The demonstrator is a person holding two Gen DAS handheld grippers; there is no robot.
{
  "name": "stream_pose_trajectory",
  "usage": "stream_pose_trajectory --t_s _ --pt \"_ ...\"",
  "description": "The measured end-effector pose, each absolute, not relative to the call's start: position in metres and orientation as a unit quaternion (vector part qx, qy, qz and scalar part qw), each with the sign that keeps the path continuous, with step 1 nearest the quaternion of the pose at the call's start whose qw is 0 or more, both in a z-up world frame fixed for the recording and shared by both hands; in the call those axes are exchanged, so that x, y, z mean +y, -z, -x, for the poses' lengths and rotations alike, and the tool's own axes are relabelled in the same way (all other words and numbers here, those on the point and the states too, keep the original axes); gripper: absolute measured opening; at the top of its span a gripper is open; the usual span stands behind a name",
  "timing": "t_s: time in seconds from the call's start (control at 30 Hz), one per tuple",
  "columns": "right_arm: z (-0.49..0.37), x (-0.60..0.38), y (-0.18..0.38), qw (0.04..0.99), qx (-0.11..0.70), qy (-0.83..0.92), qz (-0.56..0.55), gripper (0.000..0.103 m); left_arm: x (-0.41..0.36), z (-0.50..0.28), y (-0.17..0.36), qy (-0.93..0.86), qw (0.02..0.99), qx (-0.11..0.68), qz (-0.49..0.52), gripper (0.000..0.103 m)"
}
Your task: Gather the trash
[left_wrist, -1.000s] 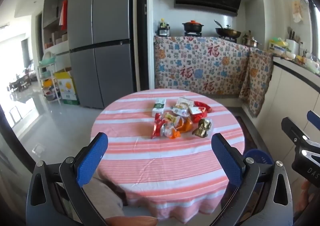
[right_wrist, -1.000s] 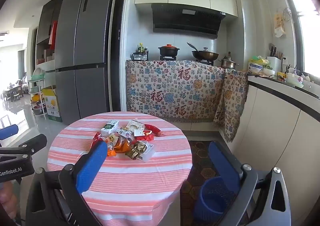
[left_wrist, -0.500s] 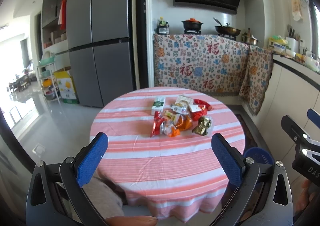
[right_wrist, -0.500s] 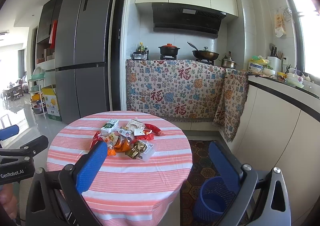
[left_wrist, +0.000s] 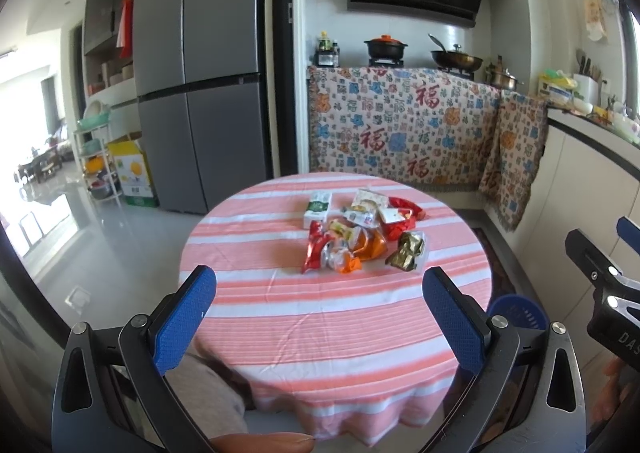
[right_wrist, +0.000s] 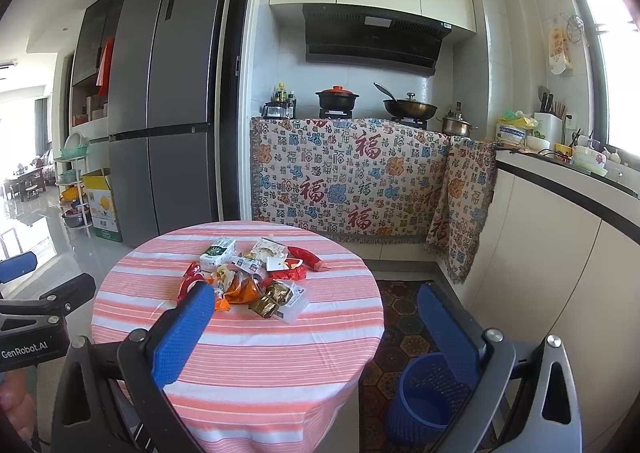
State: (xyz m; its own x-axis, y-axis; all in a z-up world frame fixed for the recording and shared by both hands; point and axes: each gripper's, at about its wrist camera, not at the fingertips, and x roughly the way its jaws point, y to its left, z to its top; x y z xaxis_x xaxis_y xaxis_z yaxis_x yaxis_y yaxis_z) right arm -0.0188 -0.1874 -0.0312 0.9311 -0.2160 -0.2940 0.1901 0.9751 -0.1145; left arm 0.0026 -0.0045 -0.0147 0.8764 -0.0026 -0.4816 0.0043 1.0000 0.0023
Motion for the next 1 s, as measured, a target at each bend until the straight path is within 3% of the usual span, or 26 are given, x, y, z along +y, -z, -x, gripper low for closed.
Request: stream_pose_trajectory --t_s 1.0 --pt "0.0180 -0.1827 0.0314 0.982 0.153 0.107 0.038 0.103 -0.0051 -0.0035 0.0142 0.002 0.968 0.251 -0.004 0.103"
